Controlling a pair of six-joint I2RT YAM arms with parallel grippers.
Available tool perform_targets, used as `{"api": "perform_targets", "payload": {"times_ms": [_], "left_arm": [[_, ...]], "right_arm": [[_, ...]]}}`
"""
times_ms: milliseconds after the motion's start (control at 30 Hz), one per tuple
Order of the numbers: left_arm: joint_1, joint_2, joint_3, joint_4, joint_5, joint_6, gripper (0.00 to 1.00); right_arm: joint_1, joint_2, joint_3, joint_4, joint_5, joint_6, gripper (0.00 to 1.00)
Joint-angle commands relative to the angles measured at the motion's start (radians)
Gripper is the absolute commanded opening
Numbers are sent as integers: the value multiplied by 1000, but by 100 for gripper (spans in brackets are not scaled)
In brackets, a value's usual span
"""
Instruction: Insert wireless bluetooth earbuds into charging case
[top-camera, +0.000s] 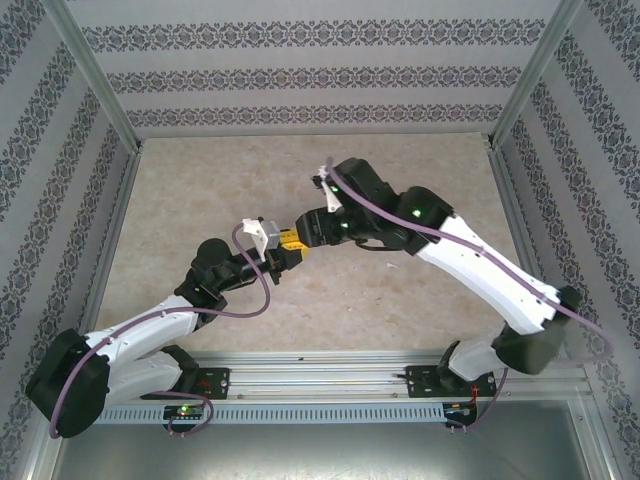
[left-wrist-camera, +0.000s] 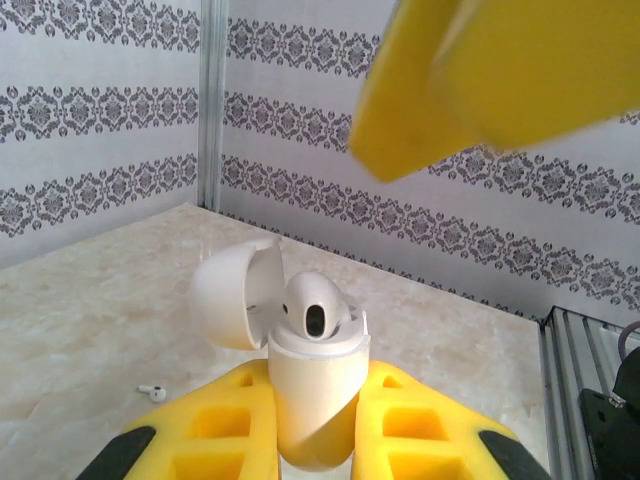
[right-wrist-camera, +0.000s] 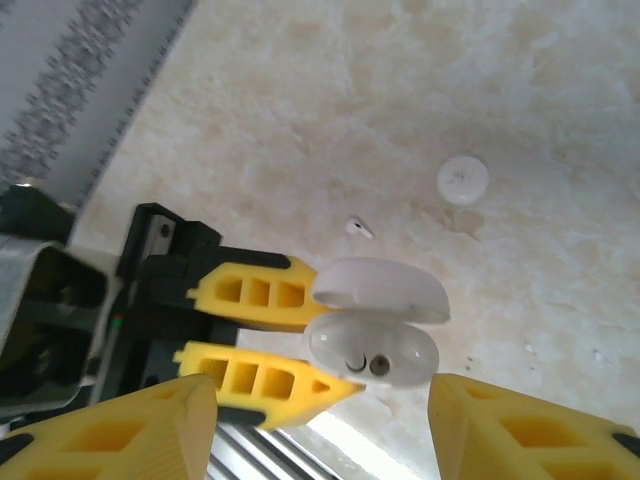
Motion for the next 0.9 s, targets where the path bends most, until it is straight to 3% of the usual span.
{"api": "perform_targets", "payload": {"times_ms": [0,167,367,633,867], "left_arm": [[-17,-10,50,70,29,-45,0],[-17,-18,89,83,49,-74,0],[-17,-7,106,119,54,-96,0],[-17,13,116,189,38,-139,0],[-17,19,134,201,35,-147,0]], "right_arm": [[-66,-115,-122,145,-89,96,59],[-149,-250,-304,318,-180,230,61],[-226,-318,-495,613,-377,447,64],[-239,-309,-623,872,-458,646,64],[-239,-292,-651,934,-476,704,55]]}}
